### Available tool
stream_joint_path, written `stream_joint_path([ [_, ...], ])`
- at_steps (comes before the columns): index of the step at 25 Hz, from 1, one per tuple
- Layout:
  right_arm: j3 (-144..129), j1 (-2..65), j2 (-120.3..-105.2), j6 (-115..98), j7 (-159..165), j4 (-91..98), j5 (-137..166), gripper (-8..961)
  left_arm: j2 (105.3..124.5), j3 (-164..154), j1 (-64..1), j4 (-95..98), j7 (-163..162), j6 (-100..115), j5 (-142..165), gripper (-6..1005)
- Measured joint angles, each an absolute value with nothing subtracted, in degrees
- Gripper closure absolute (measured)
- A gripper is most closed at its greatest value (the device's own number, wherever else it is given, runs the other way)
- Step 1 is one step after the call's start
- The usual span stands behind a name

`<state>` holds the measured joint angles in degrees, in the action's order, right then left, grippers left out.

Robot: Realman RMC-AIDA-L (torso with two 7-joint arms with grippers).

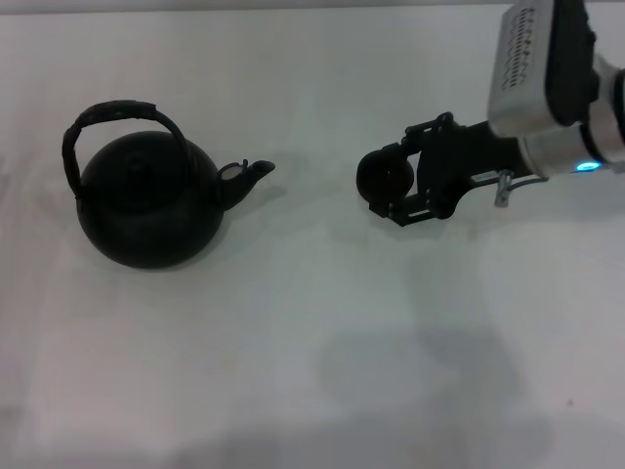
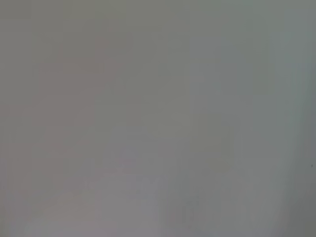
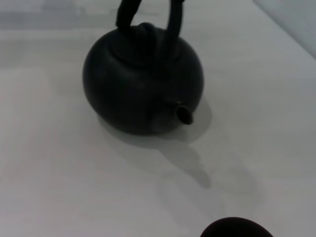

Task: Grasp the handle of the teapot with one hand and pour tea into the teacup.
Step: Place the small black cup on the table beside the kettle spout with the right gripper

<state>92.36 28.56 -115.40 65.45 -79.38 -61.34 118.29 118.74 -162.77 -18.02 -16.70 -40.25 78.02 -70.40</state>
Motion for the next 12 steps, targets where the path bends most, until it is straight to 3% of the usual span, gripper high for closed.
stream_joint_path([
  [12, 88.22, 30.06, -115.48, 60.29, -79.06, -55.46, 118.75, 234, 118.65, -162.77, -18.83, -16.7, -40.05, 77.83, -70.34, 344],
])
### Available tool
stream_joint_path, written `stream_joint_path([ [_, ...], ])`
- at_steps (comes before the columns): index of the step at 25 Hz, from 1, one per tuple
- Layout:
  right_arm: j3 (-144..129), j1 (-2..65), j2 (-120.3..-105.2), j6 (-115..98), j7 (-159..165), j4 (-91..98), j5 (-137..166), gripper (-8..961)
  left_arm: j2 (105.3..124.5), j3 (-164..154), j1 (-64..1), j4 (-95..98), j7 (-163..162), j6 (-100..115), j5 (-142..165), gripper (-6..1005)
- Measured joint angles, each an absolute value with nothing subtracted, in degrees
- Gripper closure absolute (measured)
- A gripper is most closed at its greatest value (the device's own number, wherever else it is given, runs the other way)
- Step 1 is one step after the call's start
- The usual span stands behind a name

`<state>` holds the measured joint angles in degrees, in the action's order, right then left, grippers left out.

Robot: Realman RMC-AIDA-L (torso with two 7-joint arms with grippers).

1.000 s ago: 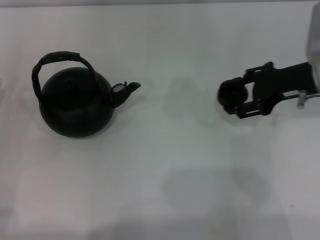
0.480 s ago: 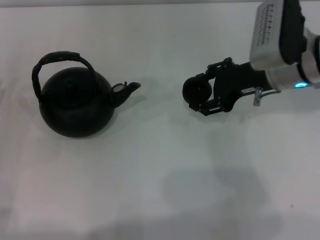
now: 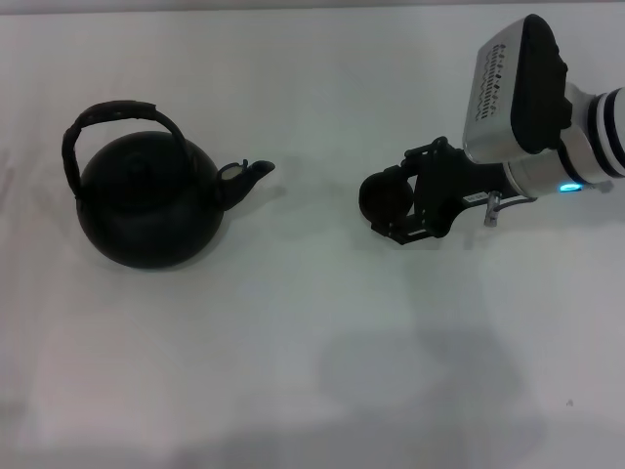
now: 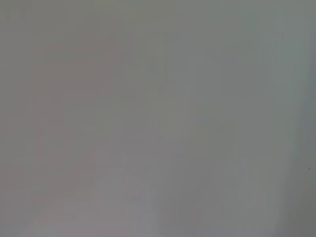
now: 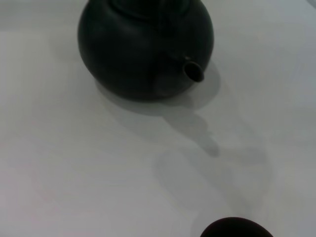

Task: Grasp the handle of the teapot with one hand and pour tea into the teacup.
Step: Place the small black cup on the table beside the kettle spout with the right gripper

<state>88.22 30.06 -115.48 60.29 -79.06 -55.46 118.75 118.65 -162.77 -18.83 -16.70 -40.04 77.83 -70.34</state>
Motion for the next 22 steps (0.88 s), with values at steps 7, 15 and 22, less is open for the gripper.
stream_joint_path([
  [7, 88.13, 29.44, -115.36, 58.57, -79.47, -54.78, 119.04, 234, 118.65, -162.77, -18.99, -16.73, -39.34, 77.79, -70.31, 345],
  [15, 87.43, 29.44, -115.32, 57.86, -79.58, -54.18, 120.81, 235, 118.74, -162.77, -18.79, -16.7, -39.3, 77.78, -70.31, 345],
  [22, 87.36, 29.36, -115.31, 58.48, -79.57, -54.14, 121.03, 235, 118.74, -162.77, -18.63, -16.7, -39.29, 77.85, -70.26, 345],
])
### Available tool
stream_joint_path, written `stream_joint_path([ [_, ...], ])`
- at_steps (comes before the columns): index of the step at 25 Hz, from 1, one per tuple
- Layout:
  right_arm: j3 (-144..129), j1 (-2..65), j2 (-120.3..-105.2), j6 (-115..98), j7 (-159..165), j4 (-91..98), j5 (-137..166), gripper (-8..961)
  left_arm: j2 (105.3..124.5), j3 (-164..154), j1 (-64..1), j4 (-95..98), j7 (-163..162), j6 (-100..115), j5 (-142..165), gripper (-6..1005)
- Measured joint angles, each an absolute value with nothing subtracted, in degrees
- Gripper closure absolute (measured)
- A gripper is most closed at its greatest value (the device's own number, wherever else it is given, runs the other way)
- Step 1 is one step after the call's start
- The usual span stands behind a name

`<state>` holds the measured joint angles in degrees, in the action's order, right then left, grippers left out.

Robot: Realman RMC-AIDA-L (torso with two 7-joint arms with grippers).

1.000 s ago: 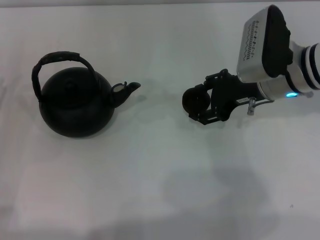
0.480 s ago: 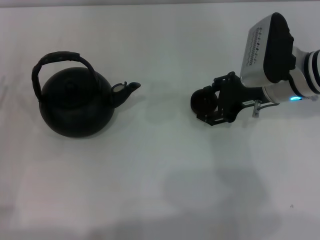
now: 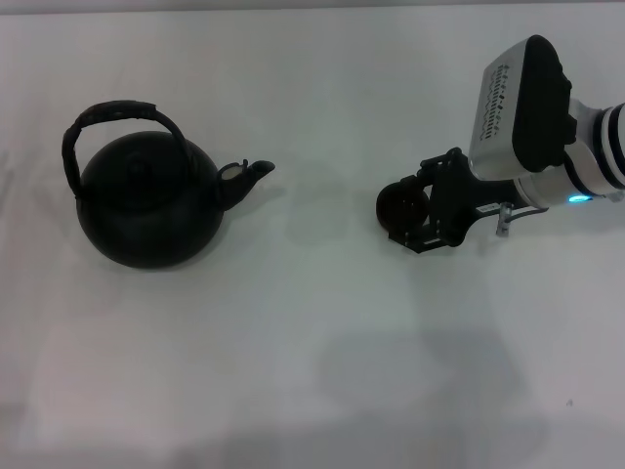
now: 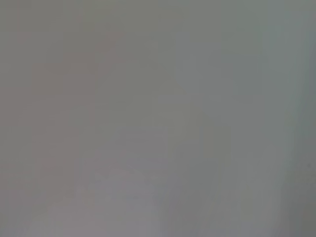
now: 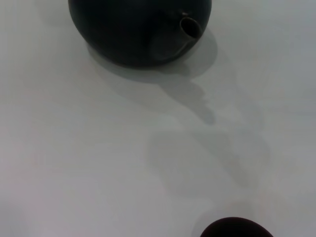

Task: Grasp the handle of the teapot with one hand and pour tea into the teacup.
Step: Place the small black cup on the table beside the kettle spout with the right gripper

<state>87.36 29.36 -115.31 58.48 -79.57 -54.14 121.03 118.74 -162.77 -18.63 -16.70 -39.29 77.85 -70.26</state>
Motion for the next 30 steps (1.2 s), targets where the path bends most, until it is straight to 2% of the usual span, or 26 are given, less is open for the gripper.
stream_joint_path([
  [13, 87.39, 29.75, -115.3, 59.95, -79.27, -54.14, 120.61, 234, 118.83, -162.77, -18.78, -16.7, -39.28, 78.13, -70.08, 345],
  [18, 87.9, 29.79, -115.32, 60.5, -79.11, -54.14, 120.5, 111, 118.83, -162.77, -18.81, -16.7, -39.28, 78.05, -70.04, 345],
  [30, 91.82, 29.9, -115.13, 63.18, -80.33, -55.0, 118.26, 106, 118.75, -162.77, -18.71, -16.7, -39.29, 77.95, -69.58, 345],
])
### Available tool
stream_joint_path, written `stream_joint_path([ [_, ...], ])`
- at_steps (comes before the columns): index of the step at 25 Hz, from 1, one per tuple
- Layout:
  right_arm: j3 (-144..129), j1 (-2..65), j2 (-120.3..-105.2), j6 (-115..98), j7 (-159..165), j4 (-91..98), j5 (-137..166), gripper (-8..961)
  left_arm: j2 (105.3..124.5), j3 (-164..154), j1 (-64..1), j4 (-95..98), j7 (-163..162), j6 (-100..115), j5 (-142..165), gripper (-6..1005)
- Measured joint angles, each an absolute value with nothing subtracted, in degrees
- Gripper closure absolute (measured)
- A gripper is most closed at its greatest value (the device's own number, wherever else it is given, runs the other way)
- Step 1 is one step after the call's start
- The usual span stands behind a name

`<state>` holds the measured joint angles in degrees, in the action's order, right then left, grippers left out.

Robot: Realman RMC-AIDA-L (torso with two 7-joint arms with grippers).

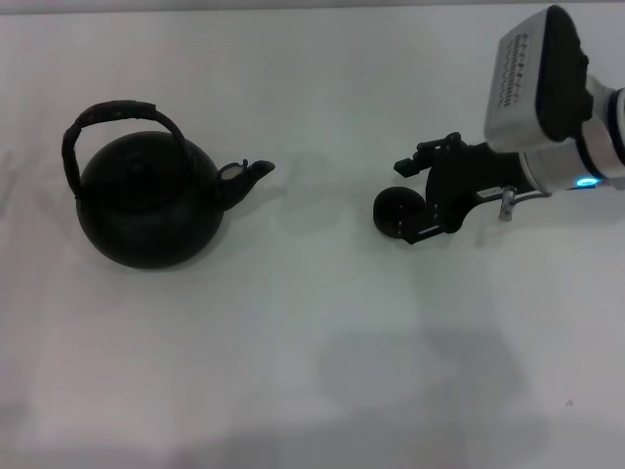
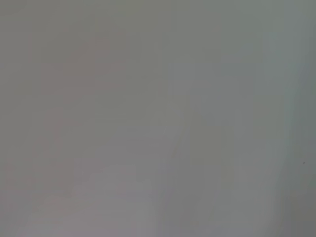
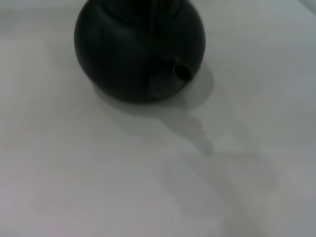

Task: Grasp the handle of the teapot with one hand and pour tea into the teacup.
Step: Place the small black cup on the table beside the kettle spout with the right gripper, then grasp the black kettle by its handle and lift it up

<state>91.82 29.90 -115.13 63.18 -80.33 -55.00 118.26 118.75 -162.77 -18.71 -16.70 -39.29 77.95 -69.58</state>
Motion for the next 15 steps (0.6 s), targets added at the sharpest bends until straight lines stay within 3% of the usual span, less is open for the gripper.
stream_joint_path([
  [15, 111.9, 25.44, -114.75, 69.52, -92.09, -56.52, 104.28, 105, 118.91, -162.77, -17.57, -16.7, -39.29, 78.98, -69.51, 344],
])
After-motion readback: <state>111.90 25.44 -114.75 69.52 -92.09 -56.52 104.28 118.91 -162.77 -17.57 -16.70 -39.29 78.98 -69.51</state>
